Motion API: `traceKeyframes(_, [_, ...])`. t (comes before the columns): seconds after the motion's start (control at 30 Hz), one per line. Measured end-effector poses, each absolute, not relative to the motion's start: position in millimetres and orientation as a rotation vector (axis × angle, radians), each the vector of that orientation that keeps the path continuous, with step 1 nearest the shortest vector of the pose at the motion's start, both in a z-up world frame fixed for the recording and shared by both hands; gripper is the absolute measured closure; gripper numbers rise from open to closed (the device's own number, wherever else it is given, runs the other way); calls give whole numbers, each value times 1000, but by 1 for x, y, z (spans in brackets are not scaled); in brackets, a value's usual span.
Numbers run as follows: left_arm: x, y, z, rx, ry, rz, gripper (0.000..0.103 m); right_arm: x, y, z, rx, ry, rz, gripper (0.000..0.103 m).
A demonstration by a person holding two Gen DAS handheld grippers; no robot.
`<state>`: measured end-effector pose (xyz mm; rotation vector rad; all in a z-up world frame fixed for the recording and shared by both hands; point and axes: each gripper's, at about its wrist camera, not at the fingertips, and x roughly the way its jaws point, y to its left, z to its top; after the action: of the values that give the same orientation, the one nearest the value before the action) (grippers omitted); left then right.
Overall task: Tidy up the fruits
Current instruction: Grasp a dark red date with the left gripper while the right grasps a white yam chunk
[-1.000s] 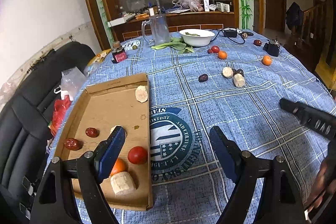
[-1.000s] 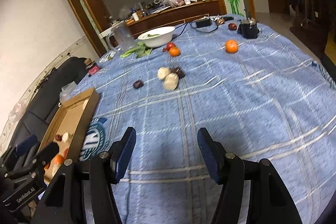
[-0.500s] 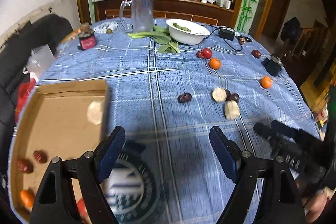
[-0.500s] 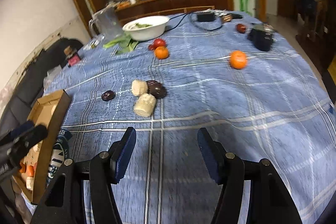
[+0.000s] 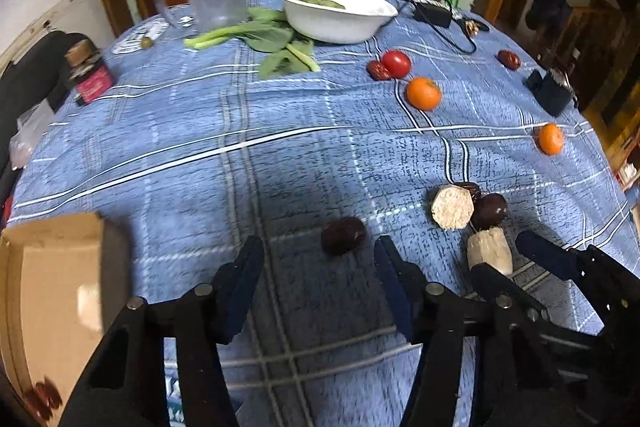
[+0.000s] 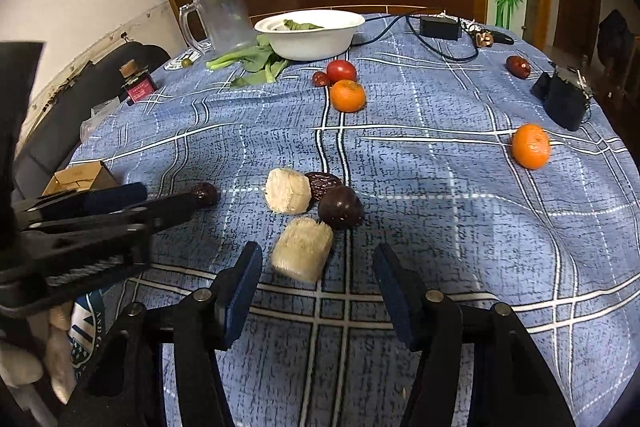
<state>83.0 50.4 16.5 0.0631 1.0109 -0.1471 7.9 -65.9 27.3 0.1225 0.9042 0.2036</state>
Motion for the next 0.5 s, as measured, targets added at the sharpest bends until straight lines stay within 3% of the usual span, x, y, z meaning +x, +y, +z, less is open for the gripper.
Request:
traceKeyframes(0.17, [86,40,8,104,1014,-157,80,11,-64,24,127,907,204,53])
traceKeyframes(0.27, [84,38,9,101,1014,-161,80,11,-63,24,149,903,233,69])
traceKeyframes(0.5, [61,46,30,55,979,-179,80,5,-64,27,168,895,244,70])
